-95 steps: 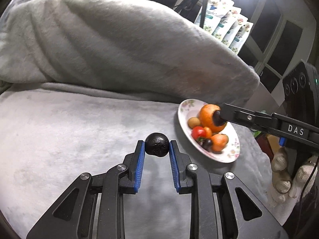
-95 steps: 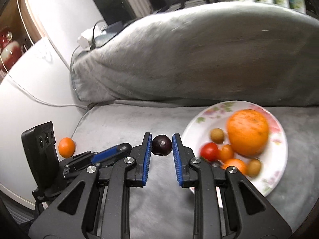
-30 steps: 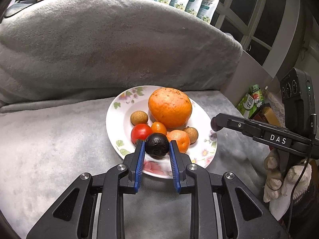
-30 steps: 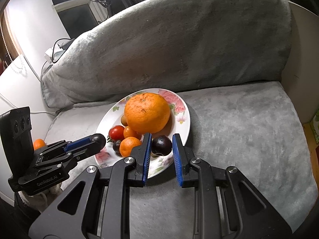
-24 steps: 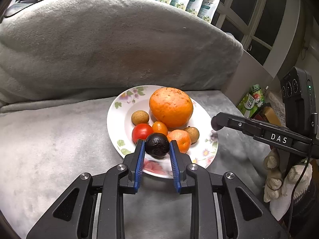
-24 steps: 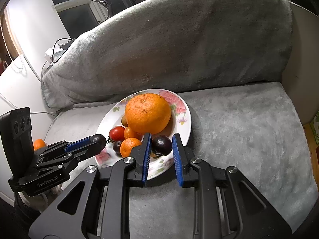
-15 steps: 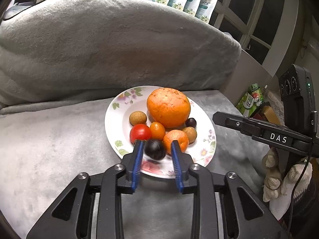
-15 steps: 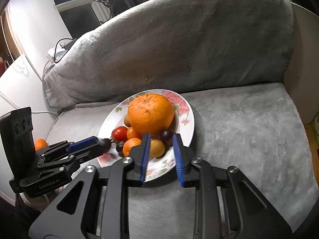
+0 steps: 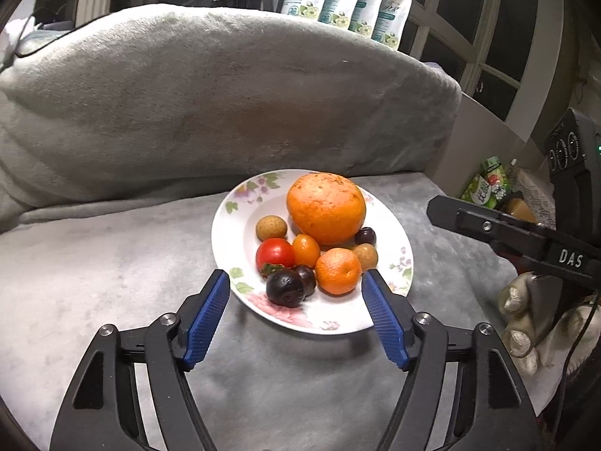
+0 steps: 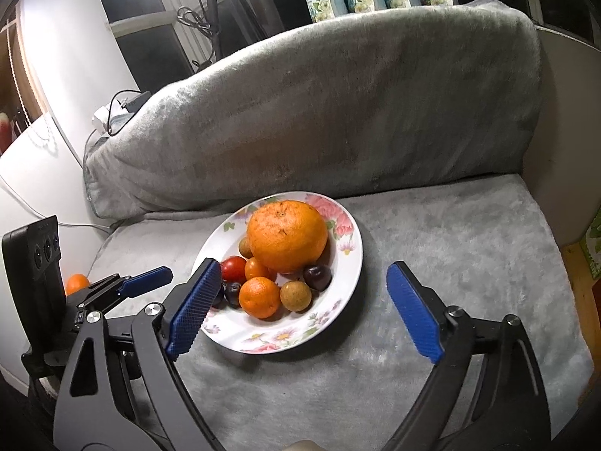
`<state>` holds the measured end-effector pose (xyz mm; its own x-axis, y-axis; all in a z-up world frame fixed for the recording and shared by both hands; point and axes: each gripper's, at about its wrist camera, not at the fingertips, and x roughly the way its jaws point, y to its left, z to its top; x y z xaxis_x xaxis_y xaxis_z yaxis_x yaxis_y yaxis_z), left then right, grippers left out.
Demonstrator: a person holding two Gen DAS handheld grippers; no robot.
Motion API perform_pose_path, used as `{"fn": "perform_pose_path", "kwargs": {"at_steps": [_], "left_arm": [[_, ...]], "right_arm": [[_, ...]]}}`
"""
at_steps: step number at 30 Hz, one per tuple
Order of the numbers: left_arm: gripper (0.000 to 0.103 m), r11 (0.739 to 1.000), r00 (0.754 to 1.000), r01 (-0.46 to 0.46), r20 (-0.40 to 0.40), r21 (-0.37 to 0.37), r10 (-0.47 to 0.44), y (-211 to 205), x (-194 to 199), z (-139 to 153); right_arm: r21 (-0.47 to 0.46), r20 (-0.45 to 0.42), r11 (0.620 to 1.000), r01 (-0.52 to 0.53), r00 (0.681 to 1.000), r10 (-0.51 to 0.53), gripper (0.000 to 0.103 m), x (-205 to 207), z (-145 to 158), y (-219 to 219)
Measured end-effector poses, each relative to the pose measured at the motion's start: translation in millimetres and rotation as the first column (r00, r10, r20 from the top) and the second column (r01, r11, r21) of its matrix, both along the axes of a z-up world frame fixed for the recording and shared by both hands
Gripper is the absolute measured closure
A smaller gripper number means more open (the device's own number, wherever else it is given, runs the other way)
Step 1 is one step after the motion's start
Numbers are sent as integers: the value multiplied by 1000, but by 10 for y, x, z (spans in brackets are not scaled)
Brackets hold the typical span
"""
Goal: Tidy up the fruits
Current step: 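Pull both open grippers back and turn toward the loose mandarin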
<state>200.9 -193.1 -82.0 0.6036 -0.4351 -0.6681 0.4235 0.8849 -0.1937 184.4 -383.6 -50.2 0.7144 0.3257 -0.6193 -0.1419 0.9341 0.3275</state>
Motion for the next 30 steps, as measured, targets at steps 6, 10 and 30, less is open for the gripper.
{"fn": "perform_pose_path", "kwargs": {"at_steps": [6, 10, 30], "left_arm": [[30, 1000, 1000, -10, 29, 16, 9, 16, -70, 87], [24, 1000, 999, -14, 49, 17, 13, 43, -124, 143], [24, 998, 992, -68, 108, 1, 67, 370, -398, 353]], "right_arm": [[-3, 3, 1000, -9, 1000, 9, 11, -24, 47, 26], [-2, 17, 1000, -13, 1000, 13, 11, -37, 78, 69], [-45, 73, 995, -85, 993, 89, 10, -105, 267, 489]]}}
